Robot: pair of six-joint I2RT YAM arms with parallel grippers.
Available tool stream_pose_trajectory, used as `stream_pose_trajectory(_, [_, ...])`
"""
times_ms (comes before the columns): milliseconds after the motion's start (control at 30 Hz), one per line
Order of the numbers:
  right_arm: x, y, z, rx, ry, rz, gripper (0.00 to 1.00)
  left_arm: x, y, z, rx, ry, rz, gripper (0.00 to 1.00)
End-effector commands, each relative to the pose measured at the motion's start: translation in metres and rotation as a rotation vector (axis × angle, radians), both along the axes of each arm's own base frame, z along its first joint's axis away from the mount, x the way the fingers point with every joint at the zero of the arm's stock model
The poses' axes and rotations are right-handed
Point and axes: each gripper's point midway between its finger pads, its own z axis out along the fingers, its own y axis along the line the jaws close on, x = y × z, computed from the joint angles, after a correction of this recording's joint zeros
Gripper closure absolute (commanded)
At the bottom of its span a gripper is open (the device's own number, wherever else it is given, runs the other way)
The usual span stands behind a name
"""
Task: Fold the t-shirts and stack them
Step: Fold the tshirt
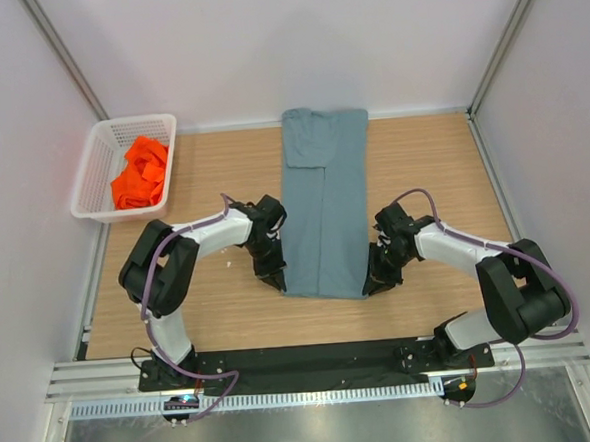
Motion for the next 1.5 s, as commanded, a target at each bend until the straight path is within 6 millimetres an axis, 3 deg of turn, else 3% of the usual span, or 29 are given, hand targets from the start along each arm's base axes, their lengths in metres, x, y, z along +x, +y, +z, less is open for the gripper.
stream_pose_trajectory(0, [0.009, 0.003, 0.008, 0.008, -0.021, -0.005, 0.84, 0.005, -0.002, 0.008, 0.007, -0.02, -0.005, 0.95])
stream_pose_trajectory(33, [0.008, 0.001, 0.009, -0.002, -0.025, 0.0, 0.87, 0.004, 0.0, 0.008, 0.012, -0.02, -0.006, 1.0])
stream_pose_trajectory(133, [0.004, -0.012, 0.011, -0.069, -0.035, 0.01, 0.97, -0.002, 0.008, 0.007, 0.037, -0.015, -0.011, 1.0])
stream_pose_trajectory(400, [-0.01, -0.026, 0.0, -0.129, 0.002, -0.009, 0.99, -0.024, 0.023, -0.006, 0.066, 0.038, -0.014, 1.0])
stream_pose_trajectory(633, [-0.032, -0.02, -0.013, -0.082, 0.1, -0.037, 0.99, -0.034, 0.027, -0.005, 0.043, 0.031, -0.003, 1.0])
stream_pose_trajectory(800, [-0.039, -0.019, -0.01, -0.054, 0.088, -0.046, 0.99, -0.035, 0.022, -0.002, 0.002, 0.016, 0.009, 1.0])
stream_pose_trajectory(1133, [-0.055, 0.005, -0.007, 0.005, 0.067, -0.027, 0.99, -0.054, 0.021, 0.005, -0.047, 0.006, 0.011, 1.0])
stream_pose_trajectory(1367, [-0.041, -0.007, 0.019, -0.03, -0.026, -0.043, 0.98, -0.051, 0.017, 0.03, -0.074, -0.046, 0.009, 1.0])
stream_pose_trajectory(1467, [-0.02, -0.01, 0.038, -0.021, -0.076, -0.056, 0.98, -0.039, 0.017, 0.043, -0.05, -0.07, -0.006, 1.0])
